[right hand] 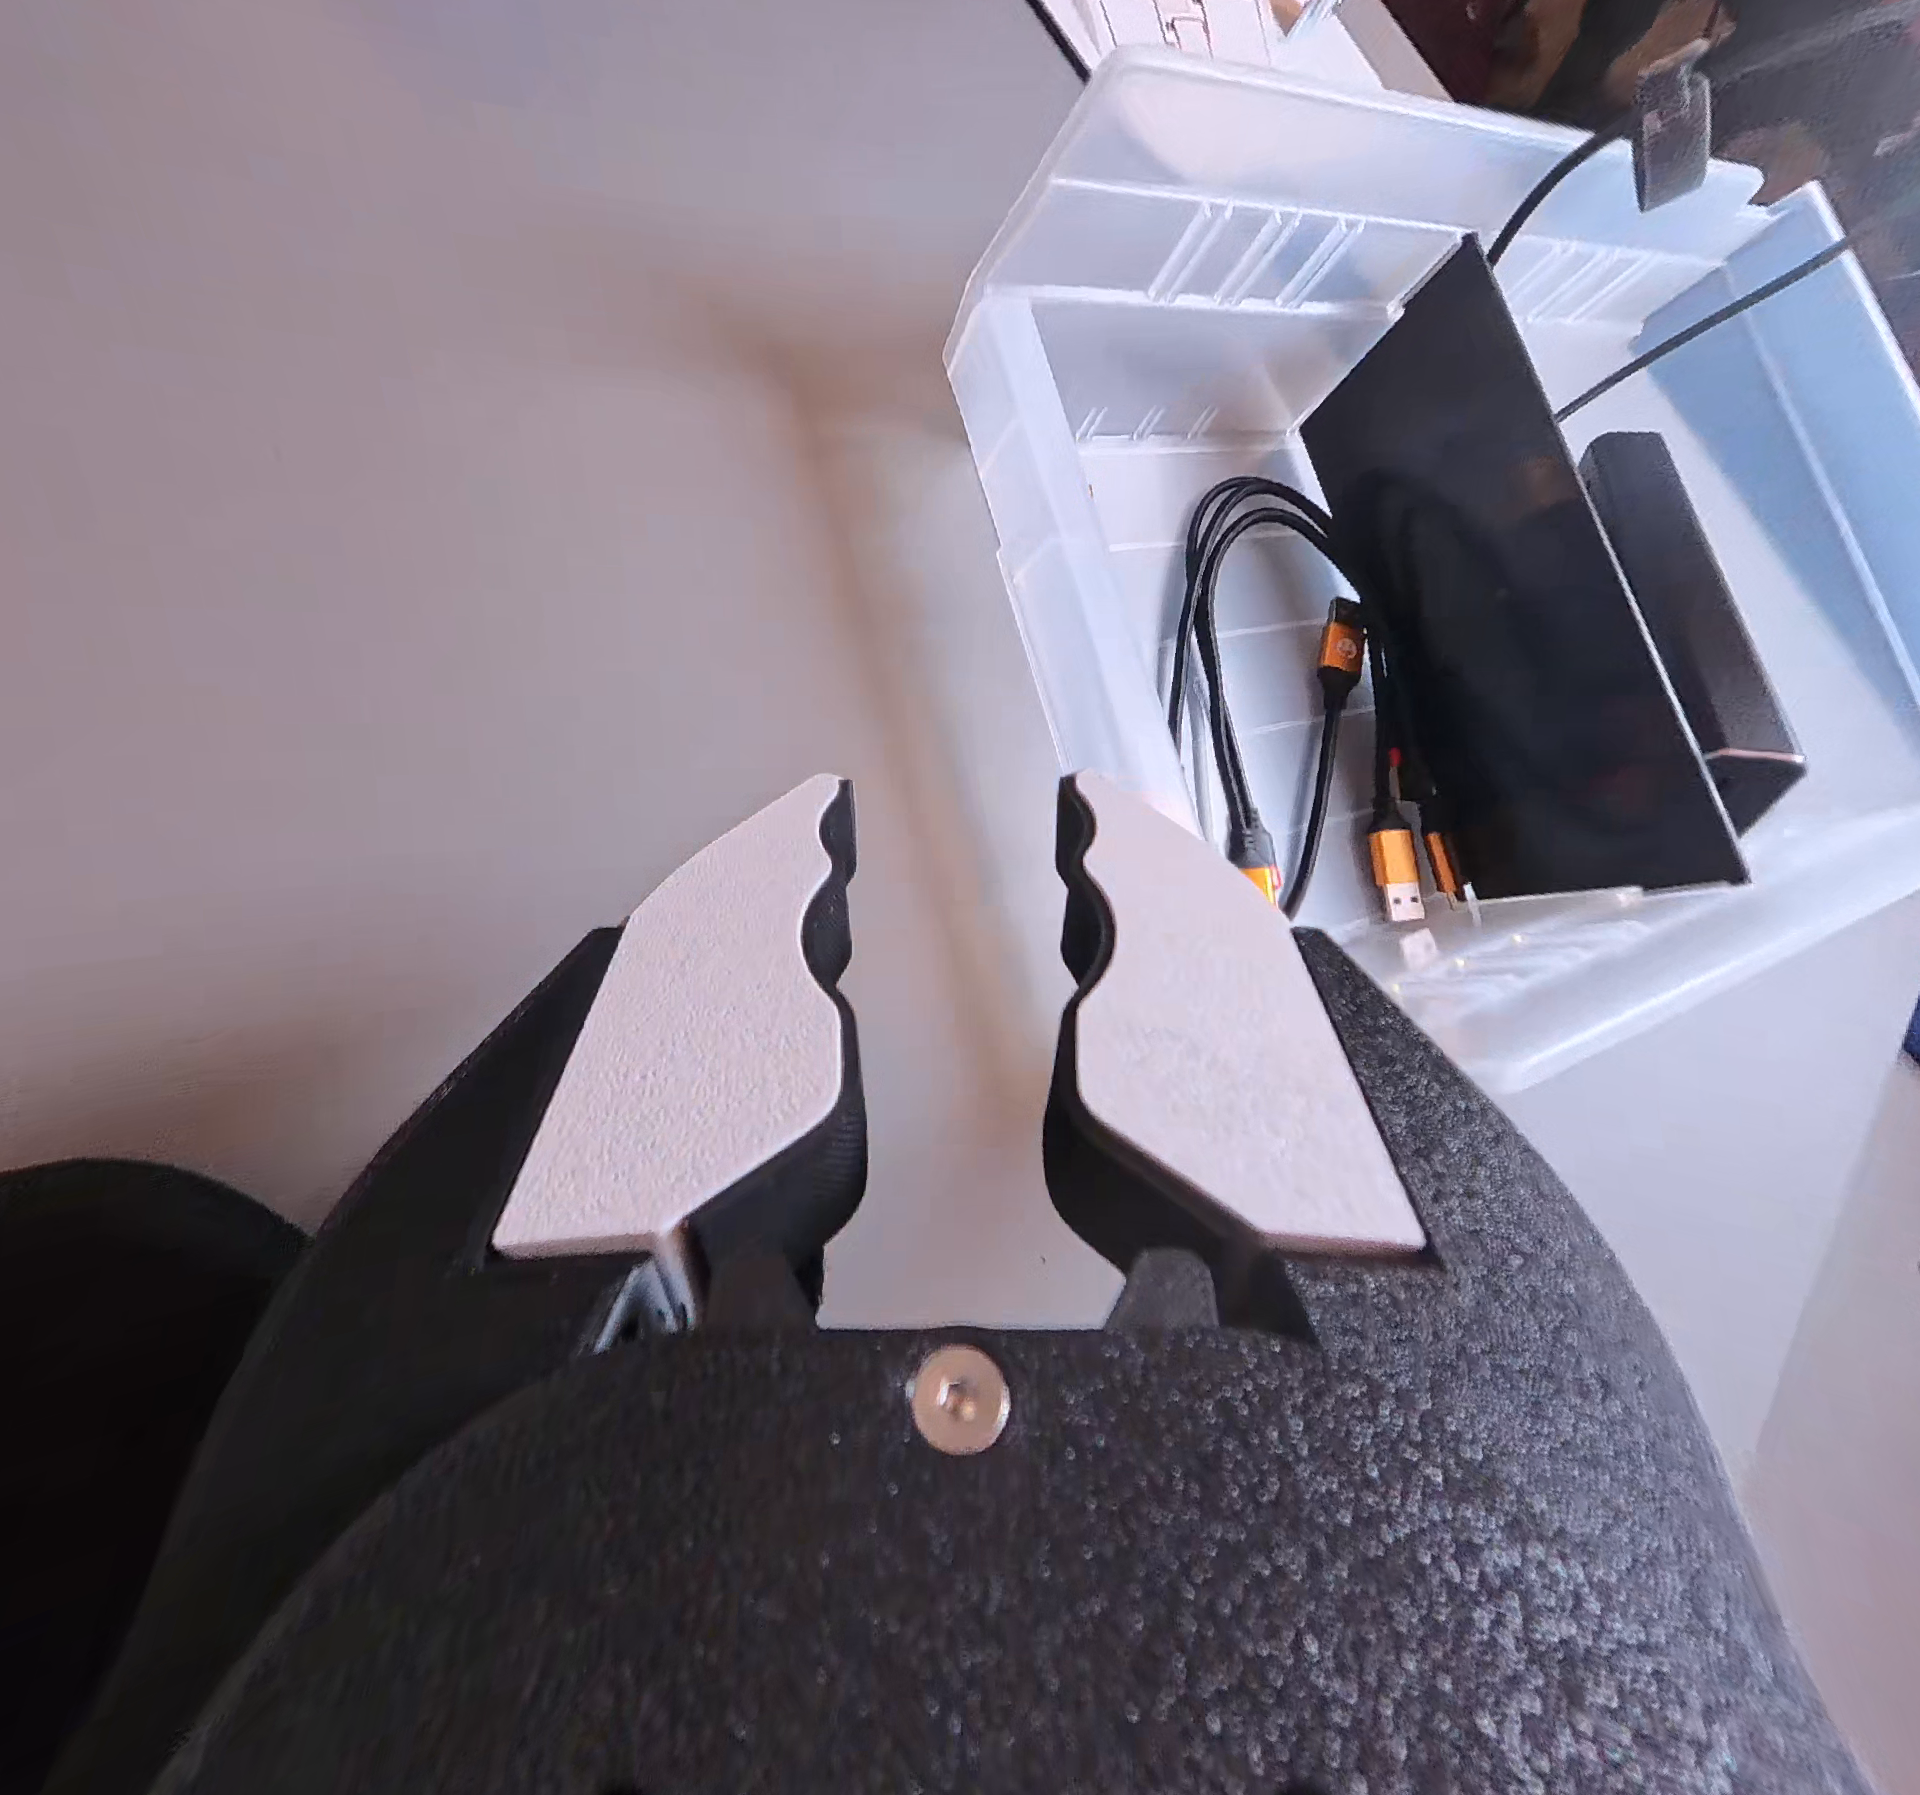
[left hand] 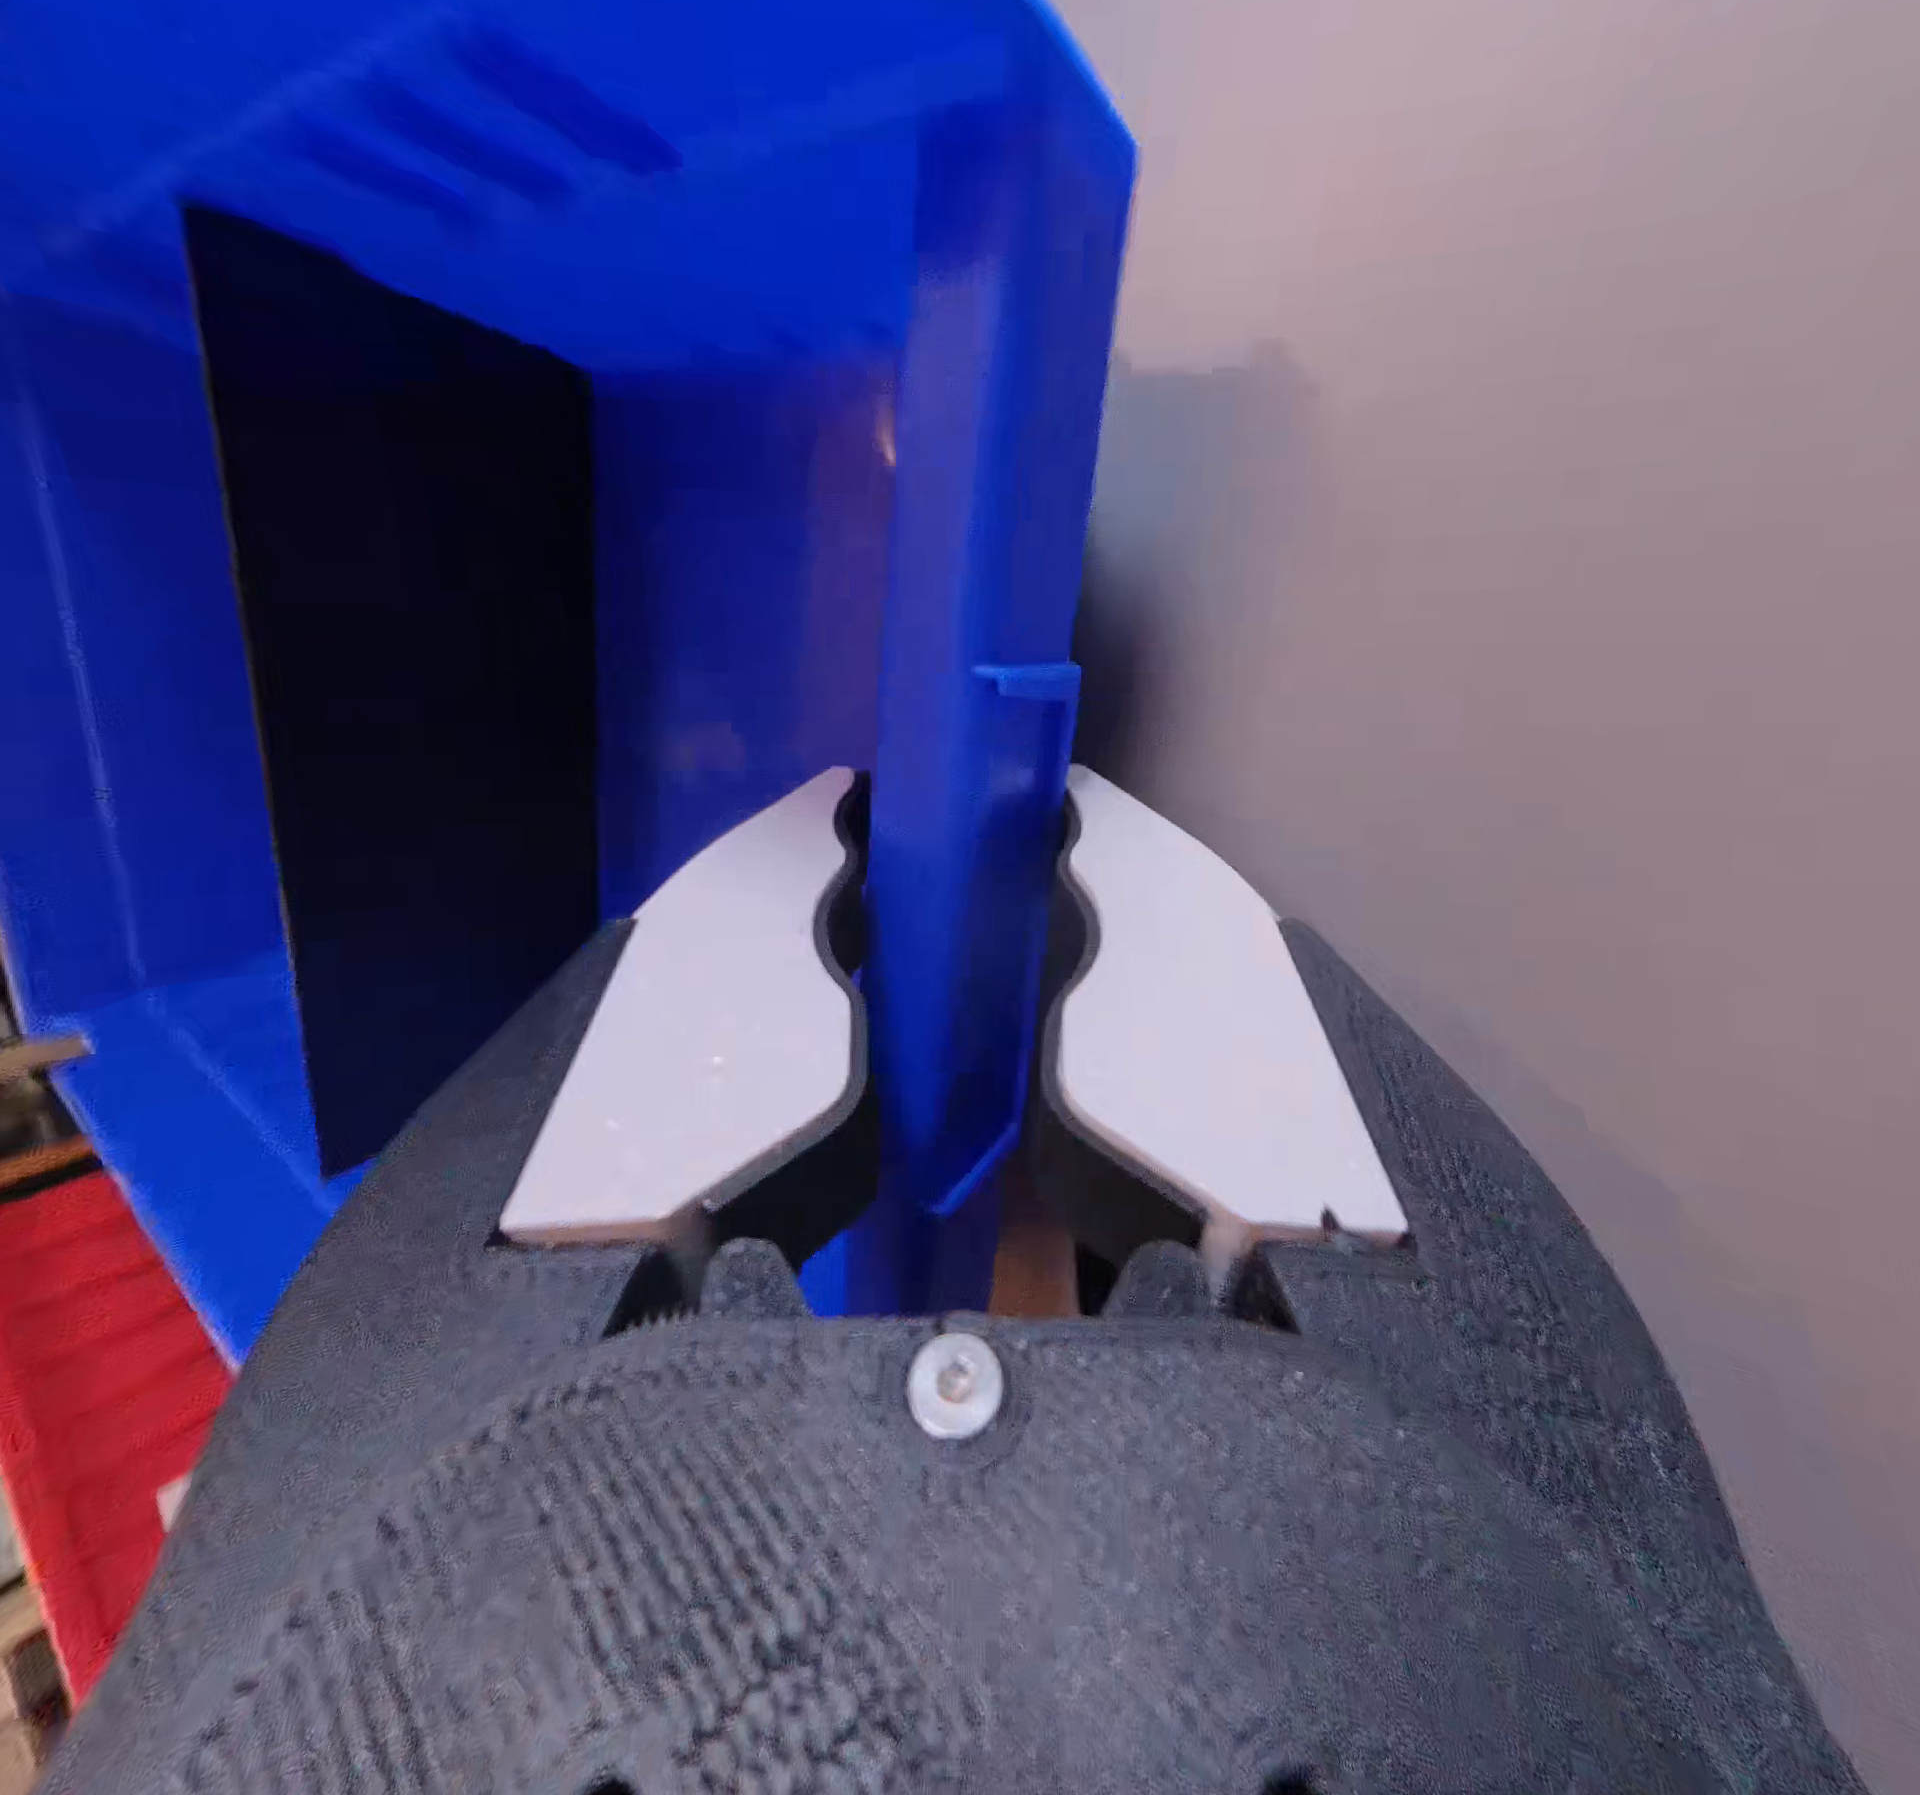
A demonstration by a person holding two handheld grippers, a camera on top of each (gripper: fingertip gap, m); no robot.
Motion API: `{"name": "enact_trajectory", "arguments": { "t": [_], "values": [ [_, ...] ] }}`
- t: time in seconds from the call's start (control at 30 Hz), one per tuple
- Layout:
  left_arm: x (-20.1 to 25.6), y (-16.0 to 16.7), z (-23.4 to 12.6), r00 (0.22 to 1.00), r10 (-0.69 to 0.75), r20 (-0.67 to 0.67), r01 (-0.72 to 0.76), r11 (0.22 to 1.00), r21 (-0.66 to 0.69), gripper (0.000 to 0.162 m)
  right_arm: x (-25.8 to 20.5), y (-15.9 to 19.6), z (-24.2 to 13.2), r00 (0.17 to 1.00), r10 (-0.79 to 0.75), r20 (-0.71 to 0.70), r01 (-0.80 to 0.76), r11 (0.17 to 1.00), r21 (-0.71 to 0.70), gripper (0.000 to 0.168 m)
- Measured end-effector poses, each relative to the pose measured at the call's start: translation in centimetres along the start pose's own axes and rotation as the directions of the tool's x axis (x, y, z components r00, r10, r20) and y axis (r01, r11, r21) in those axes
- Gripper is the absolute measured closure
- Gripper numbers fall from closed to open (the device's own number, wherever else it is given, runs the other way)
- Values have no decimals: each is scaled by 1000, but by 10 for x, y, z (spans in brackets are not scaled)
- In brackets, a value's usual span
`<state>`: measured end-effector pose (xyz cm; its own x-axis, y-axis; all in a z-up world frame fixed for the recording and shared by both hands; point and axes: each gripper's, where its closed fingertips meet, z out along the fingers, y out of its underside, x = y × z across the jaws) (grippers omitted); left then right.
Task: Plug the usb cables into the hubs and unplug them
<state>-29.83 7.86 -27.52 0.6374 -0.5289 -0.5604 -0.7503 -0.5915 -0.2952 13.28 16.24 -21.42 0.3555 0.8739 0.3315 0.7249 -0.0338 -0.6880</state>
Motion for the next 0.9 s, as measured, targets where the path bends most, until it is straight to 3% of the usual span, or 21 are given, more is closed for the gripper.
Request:
{"name": "enact_trajectory", "arguments": {
  "t": [0.23,0.33,0.43,0.47,0.5,0.67,0.77,0.9],
  "values": [
    [95,-76,-40,959,269,-95,-240,941,240,132,7,1,15,999,-18,38,21,997,-69,130],
    [133,-103,-56,922,363,-134,-312,902,297,131,24,-5,47,997,-77,9,78,985,-156,120],
    [141,-119,-57,908,392,-144,-330,885,329,130,38,6,86,993,-118,21,118,940,-321,111],
    [139,-120,-55,915,377,-146,-314,890,329,130,38,12,96,988,-145,49,153,918,-366,117],
    [135,-120,-52,924,358,-135,-299,896,328,130,29,14,103,979,-172,106,199,908,-369,136],
    [106,-108,-57,964,261,55,-264,906,331,117,-9,3,90,940,-324,107,341,884,-319,138],
    [119,-123,-99,992,114,-53,-68,843,534,121,-57,0,69,907,-389,160,419,869,-263,138],
    [141,-142,-131,970,-11,-244,165,765,622,121,-122,-11,46,862,-456,221,500,837,-221,138]
  ]
}}
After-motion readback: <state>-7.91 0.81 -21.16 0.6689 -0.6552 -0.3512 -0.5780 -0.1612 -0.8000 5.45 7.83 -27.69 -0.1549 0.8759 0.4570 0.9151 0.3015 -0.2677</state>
